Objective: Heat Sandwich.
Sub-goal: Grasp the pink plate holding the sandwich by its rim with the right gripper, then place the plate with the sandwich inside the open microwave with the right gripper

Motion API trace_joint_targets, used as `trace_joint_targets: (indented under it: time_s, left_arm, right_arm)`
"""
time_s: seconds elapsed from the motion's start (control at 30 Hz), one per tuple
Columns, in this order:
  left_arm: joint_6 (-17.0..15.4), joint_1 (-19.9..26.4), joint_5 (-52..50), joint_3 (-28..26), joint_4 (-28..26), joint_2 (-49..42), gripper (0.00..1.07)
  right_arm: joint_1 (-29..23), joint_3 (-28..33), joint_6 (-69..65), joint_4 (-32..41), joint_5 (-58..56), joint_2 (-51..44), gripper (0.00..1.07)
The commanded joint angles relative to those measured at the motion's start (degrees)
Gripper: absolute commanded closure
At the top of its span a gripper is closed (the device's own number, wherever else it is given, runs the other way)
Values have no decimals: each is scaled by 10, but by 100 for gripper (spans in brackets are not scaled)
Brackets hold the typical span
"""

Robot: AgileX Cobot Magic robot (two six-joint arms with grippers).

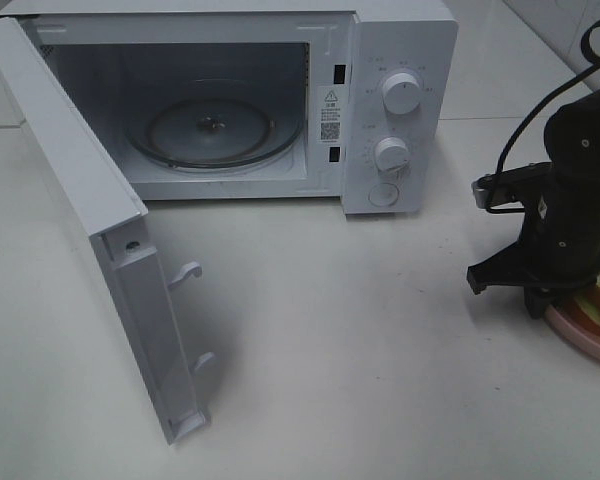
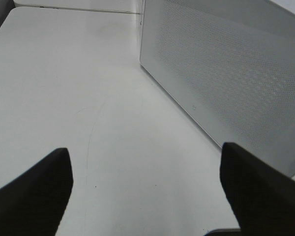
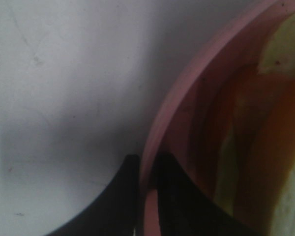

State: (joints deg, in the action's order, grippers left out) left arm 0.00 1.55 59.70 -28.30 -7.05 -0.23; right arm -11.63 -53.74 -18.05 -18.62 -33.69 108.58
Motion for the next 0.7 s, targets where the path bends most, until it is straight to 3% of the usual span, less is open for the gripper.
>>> trace_joint_targets:
  time_s: [0.03,0.27,0.7]
  left_arm:
    - [0,-3,-7,2,-1,-13,31]
    - [0,-3,-7,2,-1,-13,31]
    - [0,-3,-7,2,-1,-13,31]
  right_arm:
    - [1,5,-5,-10,-14,8,107]
    - [-6,5,-9,-20,-17,1,107]
    - [-58,5,-68,-129,-69,-12,107]
